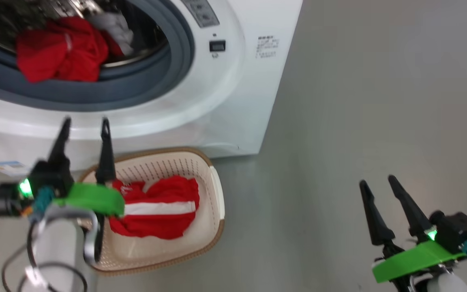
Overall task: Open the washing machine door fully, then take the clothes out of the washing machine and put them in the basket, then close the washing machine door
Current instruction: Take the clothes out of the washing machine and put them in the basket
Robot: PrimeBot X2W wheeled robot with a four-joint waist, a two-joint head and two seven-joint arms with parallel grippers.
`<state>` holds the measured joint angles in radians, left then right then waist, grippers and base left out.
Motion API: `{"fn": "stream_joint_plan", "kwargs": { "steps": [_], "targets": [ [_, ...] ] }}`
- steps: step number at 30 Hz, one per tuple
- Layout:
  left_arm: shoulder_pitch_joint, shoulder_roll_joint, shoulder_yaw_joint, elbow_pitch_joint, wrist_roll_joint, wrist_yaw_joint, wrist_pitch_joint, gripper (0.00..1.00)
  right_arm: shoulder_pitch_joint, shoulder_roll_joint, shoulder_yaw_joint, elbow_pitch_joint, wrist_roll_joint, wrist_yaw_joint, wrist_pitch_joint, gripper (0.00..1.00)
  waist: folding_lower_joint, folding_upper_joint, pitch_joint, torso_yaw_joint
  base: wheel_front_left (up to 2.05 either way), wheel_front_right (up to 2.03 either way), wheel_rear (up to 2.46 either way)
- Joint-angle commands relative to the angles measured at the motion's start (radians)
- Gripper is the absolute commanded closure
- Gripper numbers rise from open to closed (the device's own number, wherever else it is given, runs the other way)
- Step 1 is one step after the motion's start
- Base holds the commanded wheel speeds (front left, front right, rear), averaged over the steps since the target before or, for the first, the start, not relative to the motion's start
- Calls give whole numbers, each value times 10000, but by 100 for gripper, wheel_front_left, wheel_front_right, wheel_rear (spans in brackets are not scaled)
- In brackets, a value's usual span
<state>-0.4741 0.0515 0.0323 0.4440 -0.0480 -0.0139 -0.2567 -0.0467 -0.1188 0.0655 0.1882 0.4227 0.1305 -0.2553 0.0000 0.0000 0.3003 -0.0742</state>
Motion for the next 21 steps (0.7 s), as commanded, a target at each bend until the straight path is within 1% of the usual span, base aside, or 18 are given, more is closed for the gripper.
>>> {"fn": "stream_joint_plan", "kwargs": {
  "steps": [1, 2, 4, 9, 18, 21],
  "targets": [
    [-769, 421, 347, 133, 226, 174, -51, 0, -399, -42, 377, -279, 79, 2, -65, 0, 0, 0, 1011, -402, 0, 0, 0],
    [-769, 421, 347, 133, 226, 174, -51, 0, -399, -42, 377, -279, 79, 2, -65, 0, 0, 0, 1011, -402, 0, 0, 0],
    [-1285, 578, 356, 472, 339, 275, -51, 0, -565, -18, 442, -288, 118, 2, -65, 0, 0, 0, 1253, -522, 0, 0, 0],
    [-2770, 1079, 317, 1682, 623, 548, -51, 0, -950, 12, 566, -317, 216, 2, -65, 0, 0, 0, 1838, -845, 0, 0, 0],
    [-5173, 1770, 65, 3637, 1063, 1240, -51, 0, -1431, 79, 774, -368, 325, 2, -65, 0, 0, 0, 2699, -1366, 0, 0, 0],
    [-5898, 2003, -1, 4207, 1136, 1411, -51, 0, -1571, 136, 831, -407, 361, 2, -65, 0, 0, 0, 2977, -1537, 0, 0, 0]
  ]
}}
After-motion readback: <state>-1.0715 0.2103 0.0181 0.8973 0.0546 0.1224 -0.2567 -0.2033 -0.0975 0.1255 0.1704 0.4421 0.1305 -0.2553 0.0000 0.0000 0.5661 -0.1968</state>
